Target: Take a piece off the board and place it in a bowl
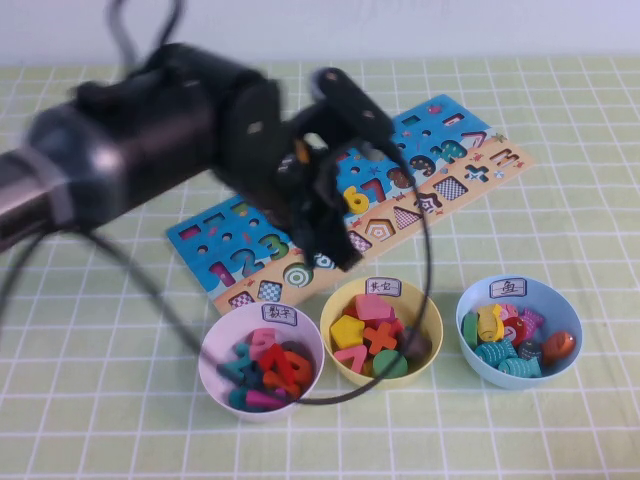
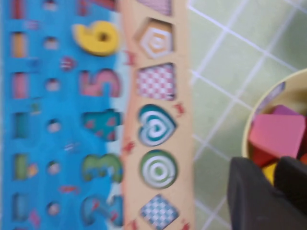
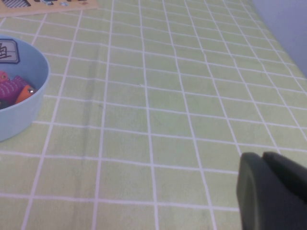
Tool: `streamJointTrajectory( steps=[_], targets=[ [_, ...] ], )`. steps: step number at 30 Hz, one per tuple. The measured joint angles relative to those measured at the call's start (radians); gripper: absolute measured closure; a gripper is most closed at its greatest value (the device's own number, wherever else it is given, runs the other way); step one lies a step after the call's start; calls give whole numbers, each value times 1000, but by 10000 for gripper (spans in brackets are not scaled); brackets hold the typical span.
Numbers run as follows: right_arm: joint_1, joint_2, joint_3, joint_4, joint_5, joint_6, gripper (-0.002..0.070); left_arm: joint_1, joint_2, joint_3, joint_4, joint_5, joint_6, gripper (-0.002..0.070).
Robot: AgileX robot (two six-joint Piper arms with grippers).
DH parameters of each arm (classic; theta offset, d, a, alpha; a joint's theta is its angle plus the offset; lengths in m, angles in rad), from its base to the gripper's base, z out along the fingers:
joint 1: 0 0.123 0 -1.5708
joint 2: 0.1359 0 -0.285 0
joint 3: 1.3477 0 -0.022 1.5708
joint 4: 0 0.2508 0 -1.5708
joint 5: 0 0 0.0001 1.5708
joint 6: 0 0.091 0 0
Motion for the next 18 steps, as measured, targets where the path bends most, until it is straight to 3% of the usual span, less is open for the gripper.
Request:
streamJointTrajectory(
  steps=[2,5,12,18],
  targets=[
    [0,0,0,0,0,0,694,23,-103,119,10,-102,-28,630],
    [0,0,0,0,0,0,694,61,-271,288,22,-244,-71,662],
    [0,0,0,0,0,0,694,93,-638,595,31,-386,-108,676],
    [0,0,0,0,0,0,694,94,-927,743,31,-404,-127,677]
  ],
)
